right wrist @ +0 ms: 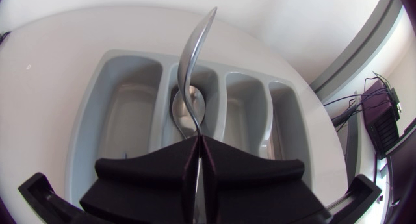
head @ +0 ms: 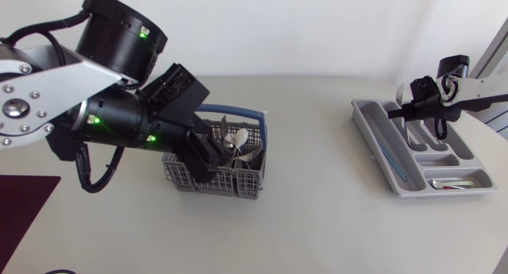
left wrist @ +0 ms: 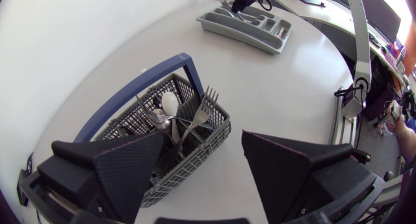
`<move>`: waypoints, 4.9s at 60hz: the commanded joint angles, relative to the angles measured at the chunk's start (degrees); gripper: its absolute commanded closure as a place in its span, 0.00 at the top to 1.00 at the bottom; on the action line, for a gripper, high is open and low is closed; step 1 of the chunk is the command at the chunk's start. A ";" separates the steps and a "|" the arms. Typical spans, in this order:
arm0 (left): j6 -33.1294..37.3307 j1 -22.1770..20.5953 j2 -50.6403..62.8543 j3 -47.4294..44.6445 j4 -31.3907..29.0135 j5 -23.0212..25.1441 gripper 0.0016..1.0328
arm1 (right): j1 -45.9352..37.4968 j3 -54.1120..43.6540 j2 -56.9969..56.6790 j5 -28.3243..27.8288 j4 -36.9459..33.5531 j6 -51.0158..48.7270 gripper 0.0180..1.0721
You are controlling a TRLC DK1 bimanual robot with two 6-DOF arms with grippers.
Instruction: Sort the cutlery from the basket into the organizer compartments.
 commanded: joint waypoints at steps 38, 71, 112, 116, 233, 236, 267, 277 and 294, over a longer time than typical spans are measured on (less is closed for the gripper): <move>1.17 -0.76 -1.74 -2.20 -1.23 -1.35 0.80 | 0.72 3.83 2.95 1.35 -4.51 2.29 0.49; 0.99 -7.09 -0.78 -6.68 6.15 -10.14 0.80 | 6.35 -18.14 -28.34 -2.08 -4.42 1.41 0.69; -9.12 -17.46 18.74 8.61 1.40 -28.59 0.78 | 15.40 -28.07 -46.54 -0.94 -12.95 3.87 0.69; -10.08 -18.07 19.61 9.93 -0.18 -29.21 0.78 | 16.45 -28.42 -46.89 0.03 -13.38 4.31 0.69; -11.23 -15.44 11.44 -0.62 14.15 -38.70 0.03 | 26.65 -31.50 -51.02 8.21 -12.86 4.92 0.69; -10.43 -15.61 8.54 -1.49 14.85 -38.26 0.03 | 26.82 -31.59 -51.02 8.21 -12.86 4.92 0.69; -12.46 -4.36 -15.19 4.75 8.61 -6.00 0.03 | 31.13 -29.83 -57.17 -2.61 -17.25 3.26 0.70; -14.39 3.46 -14.31 6.06 8.17 10.52 0.03 | 32.01 -28.69 -60.07 -12.80 -20.42 3.34 0.70; -17.03 10.23 -3.85 10.37 6.94 32.40 0.03 | 35.00 -29.30 -62.18 -21.41 -21.56 2.55 0.70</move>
